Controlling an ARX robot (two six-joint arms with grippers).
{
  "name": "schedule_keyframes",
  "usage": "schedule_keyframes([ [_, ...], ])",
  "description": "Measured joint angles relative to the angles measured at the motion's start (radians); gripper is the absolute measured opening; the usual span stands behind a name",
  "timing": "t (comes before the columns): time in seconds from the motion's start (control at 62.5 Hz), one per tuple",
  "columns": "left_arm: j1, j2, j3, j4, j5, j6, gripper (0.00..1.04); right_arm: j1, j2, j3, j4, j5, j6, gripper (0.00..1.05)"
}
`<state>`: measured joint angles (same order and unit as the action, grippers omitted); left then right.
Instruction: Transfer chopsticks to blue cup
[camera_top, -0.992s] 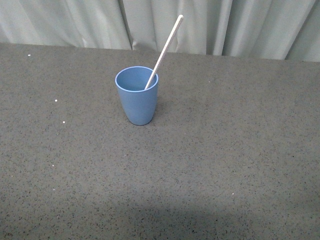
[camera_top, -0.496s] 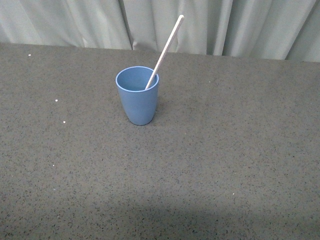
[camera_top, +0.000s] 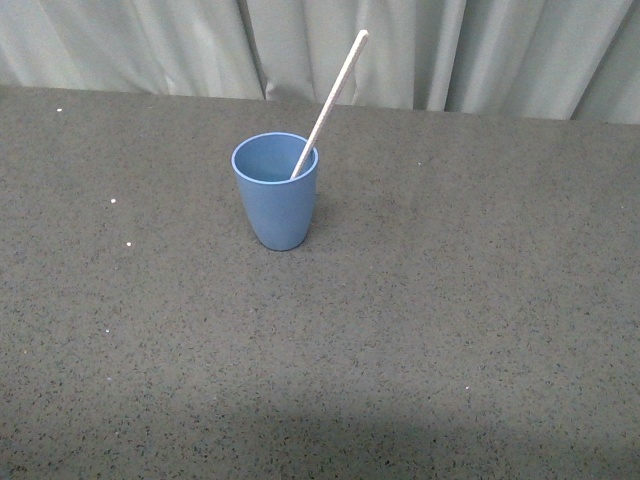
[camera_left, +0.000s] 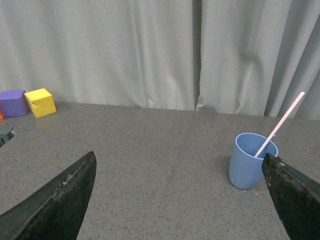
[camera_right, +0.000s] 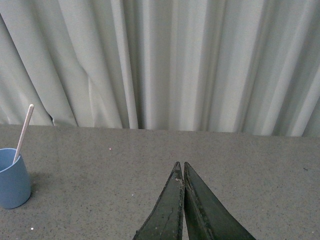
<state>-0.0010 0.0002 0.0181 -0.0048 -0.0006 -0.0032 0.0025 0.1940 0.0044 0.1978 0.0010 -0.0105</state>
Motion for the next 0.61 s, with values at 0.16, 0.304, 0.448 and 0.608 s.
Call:
schedule_keyframes([
  [0.16,0.0,0.0,0.0,0.0,0.0,0.0,0.98,0.0,-0.091,0.001,-0.115,0.0,0.0,0.01],
  [0.304,0.0,0.0,0.0,0.0,0.0,0.0,0.98,0.0,-0.189,0.001,-0.194,-0.003,0.0,0.01],
  [0.448,0.0,0.0,0.0,0.0,0.0,0.0,0.98,0.0,-0.189,0.001,-0.196,-0.002,0.0,0.11],
  [0.608,0.0,0.0,0.0,0.0,0.0,0.0,0.98,0.0,-0.19,0.001,-0.196,-0.002,0.0,0.44],
])
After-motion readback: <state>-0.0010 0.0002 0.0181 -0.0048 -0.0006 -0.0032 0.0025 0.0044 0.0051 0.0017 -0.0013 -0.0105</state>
